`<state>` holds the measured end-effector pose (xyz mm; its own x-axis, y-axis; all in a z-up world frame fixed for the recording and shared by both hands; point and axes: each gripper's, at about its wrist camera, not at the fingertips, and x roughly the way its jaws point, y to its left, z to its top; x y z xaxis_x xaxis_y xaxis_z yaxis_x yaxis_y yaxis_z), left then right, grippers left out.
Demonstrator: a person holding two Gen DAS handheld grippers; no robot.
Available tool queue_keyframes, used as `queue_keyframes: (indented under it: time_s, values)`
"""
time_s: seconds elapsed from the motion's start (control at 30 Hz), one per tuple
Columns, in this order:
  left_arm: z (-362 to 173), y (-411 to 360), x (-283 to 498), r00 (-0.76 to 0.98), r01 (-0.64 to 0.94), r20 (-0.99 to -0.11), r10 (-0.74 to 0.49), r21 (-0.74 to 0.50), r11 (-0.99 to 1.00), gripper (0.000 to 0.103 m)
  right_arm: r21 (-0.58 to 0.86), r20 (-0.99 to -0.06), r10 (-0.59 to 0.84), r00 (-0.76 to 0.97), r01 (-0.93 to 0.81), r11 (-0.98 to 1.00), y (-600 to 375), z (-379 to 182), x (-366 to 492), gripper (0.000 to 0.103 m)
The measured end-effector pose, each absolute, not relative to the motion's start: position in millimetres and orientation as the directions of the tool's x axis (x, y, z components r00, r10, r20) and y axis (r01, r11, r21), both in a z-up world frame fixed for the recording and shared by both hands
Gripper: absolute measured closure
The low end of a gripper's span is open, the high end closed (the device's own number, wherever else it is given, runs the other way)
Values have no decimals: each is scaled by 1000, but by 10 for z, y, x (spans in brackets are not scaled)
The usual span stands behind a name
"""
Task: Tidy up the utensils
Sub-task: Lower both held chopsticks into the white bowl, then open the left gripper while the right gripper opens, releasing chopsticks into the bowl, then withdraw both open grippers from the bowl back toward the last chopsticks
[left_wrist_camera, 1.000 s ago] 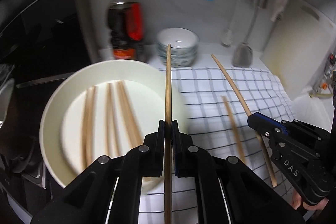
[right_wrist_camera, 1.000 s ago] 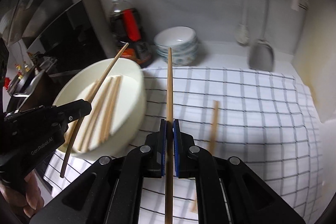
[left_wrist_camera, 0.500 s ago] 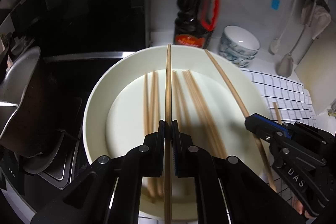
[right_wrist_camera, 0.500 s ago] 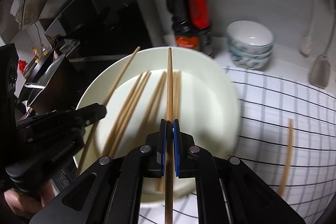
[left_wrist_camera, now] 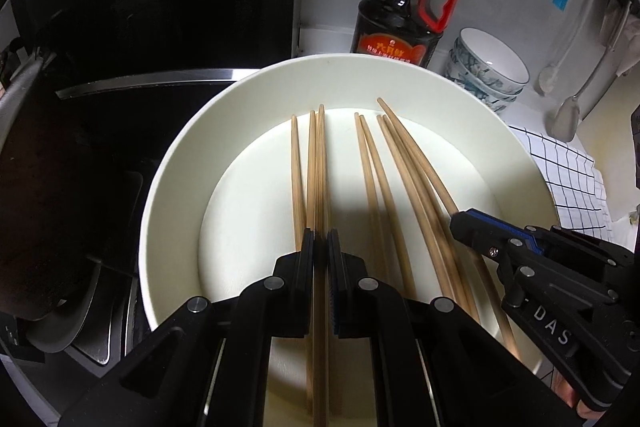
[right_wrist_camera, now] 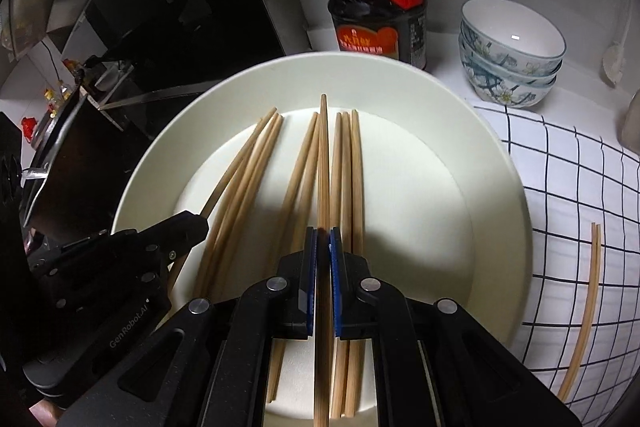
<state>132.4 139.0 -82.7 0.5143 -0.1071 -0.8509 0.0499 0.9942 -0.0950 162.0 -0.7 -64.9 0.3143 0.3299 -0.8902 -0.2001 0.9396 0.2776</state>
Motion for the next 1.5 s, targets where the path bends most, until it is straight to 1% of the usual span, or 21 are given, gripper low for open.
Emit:
queue_keyframes:
  time_s: [0.23,0.3,0.33,0.37,0.4,0.43,0.47,0.53,0.6,0.7,0.77,1.03,1.2,1.5]
  values:
    - [-883,1391,1400,495,48,-863,-104,-92,995,95,271,-898,316,307,-182,945,-7,-728,1677,97]
    - [-879,1402,1402,493,37,-865,-94,-88,995,91,267,-898,311,310,-178,947,-19,-726,1686,97]
    - [-865,1408,1397,496,34,-864,-90,-84,996,79,265,-898,309,314,-176,948,-30,-719,1689,96]
    - [-847,1415,1385,504,32,-860,-85,-79,996,63,265,-896,308,319,-173,949,-52,-702,1681,95]
    - [-817,1425,1368,516,25,-853,-71,-68,997,54,265,-896,308,319,-170,949,-65,-692,1672,95]
    - [-780,1440,1349,531,15,-845,-60,-61,998,40,264,-896,306,323,-167,950,-86,-677,1659,93]
    - [-750,1457,1334,539,7,-840,-55,-61,998,37,262,-895,304,326,-165,951,-105,-663,1651,91]
    - [-706,1492,1323,541,-9,-839,-49,-64,998,35,259,-894,300,333,-164,952,-139,-634,1617,86]
    - [-676,1535,1308,543,-29,-839,-33,-58,998,30,260,-891,301,339,-163,952,-183,-595,1563,84]
    - [-629,1582,1262,549,-51,-835,-22,-60,997,26,267,-888,308,342,-163,950,-240,-555,1512,81]
    - [-604,1592,1228,552,-58,-834,-19,-61,996,22,269,-884,311,348,-165,949,-259,-511,1472,76]
    - [-543,1502,1033,554,-56,-832,-17,-57,997,20,277,-868,329,371,-186,943,-297,-332,1303,71]
    - [-504,1404,924,558,-57,-830,-14,-55,997,17,277,-863,330,383,-188,942,-367,-261,1185,68]
    - [-394,1145,743,573,-34,-819,-24,-52,998,16,282,-857,325,399,-165,945,-634,-177,1034,64]
